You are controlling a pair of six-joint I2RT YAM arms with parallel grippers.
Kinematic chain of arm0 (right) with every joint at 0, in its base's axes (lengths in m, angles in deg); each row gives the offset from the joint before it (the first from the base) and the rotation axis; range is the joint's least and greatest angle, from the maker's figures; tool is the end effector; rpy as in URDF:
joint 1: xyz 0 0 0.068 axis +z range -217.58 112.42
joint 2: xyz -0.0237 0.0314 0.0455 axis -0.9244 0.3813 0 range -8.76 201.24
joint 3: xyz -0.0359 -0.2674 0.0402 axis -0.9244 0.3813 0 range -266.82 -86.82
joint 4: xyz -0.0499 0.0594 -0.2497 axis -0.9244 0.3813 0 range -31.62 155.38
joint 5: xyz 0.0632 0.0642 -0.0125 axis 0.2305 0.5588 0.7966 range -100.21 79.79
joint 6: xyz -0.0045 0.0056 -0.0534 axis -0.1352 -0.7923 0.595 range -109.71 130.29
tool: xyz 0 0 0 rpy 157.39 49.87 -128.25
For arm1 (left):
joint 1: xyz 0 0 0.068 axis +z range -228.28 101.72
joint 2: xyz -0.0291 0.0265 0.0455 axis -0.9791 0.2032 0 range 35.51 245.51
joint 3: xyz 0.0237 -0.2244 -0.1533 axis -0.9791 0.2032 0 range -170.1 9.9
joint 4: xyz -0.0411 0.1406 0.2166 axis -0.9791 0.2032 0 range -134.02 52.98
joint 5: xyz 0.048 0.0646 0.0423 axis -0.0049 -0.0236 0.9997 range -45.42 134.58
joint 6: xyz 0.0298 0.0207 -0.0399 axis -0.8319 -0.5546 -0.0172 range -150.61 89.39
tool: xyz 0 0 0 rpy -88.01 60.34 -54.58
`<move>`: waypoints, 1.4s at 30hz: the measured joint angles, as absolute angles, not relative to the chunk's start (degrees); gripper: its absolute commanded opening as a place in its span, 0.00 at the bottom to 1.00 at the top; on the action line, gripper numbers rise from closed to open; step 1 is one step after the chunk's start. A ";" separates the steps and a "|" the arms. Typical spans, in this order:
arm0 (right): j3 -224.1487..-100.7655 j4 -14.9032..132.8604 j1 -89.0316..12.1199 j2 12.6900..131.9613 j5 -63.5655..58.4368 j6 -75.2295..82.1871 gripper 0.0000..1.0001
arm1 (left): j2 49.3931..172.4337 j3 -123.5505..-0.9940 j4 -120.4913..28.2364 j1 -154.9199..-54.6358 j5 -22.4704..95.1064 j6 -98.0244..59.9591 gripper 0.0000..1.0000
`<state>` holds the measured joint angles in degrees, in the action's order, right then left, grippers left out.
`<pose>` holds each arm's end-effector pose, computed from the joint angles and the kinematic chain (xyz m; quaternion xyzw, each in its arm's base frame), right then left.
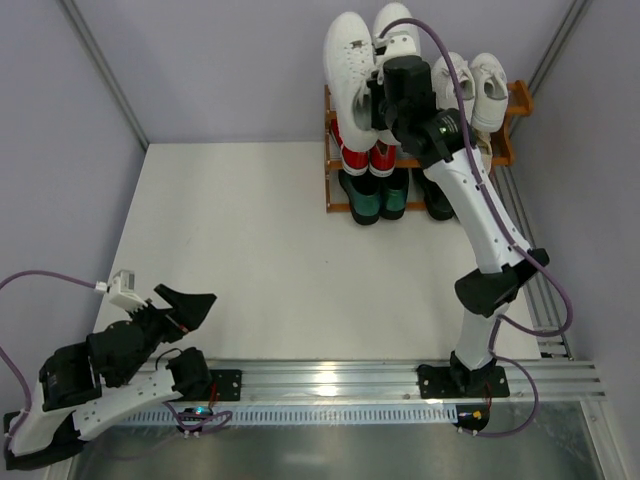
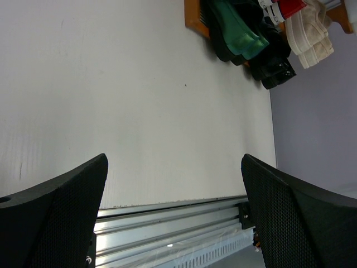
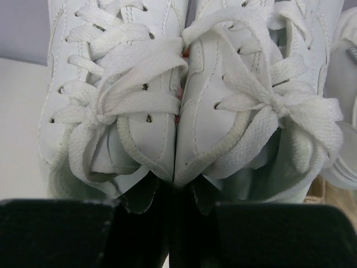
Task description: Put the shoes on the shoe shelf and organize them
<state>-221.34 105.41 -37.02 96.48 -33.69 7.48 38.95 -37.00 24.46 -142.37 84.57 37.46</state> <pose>0.3305 0.1786 0.5079 -0.0732 0.7965 0.0084 0.6001 0.0140 0.0236 0.2986 -0.2111 0.7858 -0.3444 0.4683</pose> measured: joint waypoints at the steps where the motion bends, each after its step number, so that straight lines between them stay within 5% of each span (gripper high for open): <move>1: -221.43 105.71 -37.43 97.57 -32.10 7.42 0.04 | 38.80 -37.02 24.49 -142.37 84.54 37.46 1.00; 42: -226.13 106.02 -45.71 107.16 -25.84 3.66 0.04 | 36.02 -37.89 27.48 -142.37 85.09 38.05 1.00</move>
<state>-226.13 106.02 -45.71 107.16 -25.84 3.66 36.02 -37.89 27.48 -142.37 85.09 38.05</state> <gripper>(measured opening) 0.181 0.996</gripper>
